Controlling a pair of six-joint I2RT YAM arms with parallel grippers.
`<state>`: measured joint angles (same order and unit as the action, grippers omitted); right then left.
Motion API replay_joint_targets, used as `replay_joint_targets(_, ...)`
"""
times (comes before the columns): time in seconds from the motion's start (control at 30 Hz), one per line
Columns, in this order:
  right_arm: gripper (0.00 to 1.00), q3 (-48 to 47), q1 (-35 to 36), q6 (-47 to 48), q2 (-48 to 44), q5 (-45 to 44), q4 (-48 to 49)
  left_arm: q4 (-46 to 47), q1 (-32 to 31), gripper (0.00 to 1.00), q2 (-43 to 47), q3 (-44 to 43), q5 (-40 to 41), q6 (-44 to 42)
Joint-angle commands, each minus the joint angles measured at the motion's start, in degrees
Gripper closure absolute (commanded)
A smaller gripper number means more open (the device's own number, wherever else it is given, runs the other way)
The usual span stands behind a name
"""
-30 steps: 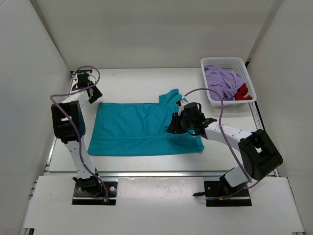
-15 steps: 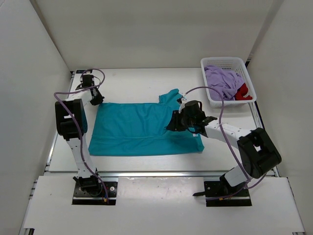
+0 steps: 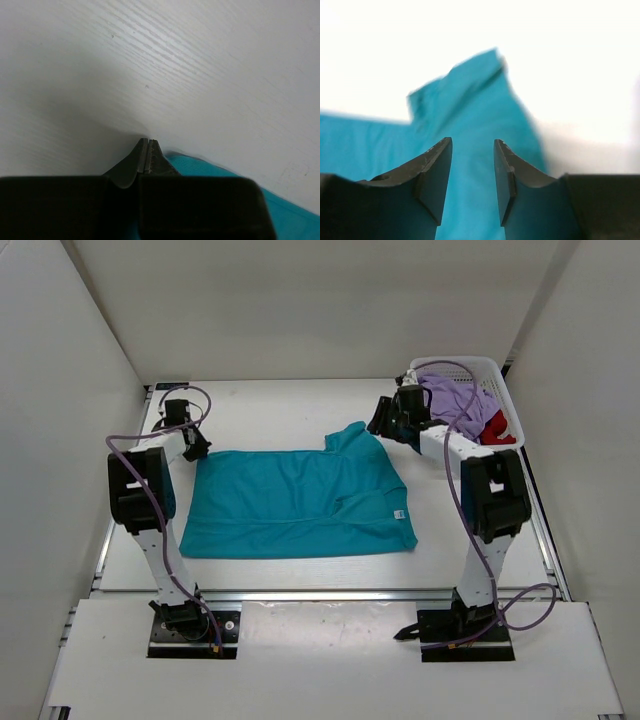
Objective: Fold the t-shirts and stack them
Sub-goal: Grap the side of the flattened tshirt furthest away from the robot with both arms
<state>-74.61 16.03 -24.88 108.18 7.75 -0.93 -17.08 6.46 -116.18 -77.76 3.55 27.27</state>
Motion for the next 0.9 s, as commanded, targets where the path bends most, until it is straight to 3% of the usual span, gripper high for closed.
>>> replay_joint_targets(0.0, 0.62, -9.0, -0.3, 3.5, 6.2, -3.3, -2.5, 2.7, 0.3, 1.0, 4.9, 0.3, -1.0, 0.9)
replay_joint_targets(0.3, 0.59, -39.4, -0.2, 5.8, 27.8, -2.6, -20.1, 3.3, 0.0, 1.0, 5.3, 0.3, -2.5, 1.7)
replay_joint_targets(0.6, 0.6, -40.5, -1.1, 4.1, 30.2, -0.5, -18.4, 2.7, -0.6, 1.0, 4.6, -1.0, -2.5, 1.5)
replay_joint_targets(0.67, 0.64, -40.8, -1.0, 3.4, 30.2, 0.4, -18.3, 2.8, -0.6, 1.0, 4.5, -0.8, -2.7, 1.6)
replay_joint_targets(0.77, 0.82, -40.9, -1.0, 2.9, 30.8, 1.4, -17.9, 2.9, -0.4, 1.0, 4.6, -0.6, -2.7, 1.4)
replay_joint_targets(0.87, 0.92, -40.8, -0.7, 3.5, 29.5, 1.0, -17.8, 3.4, -0.5, 1.0, 4.9, -0.1, -3.0, 1.6)
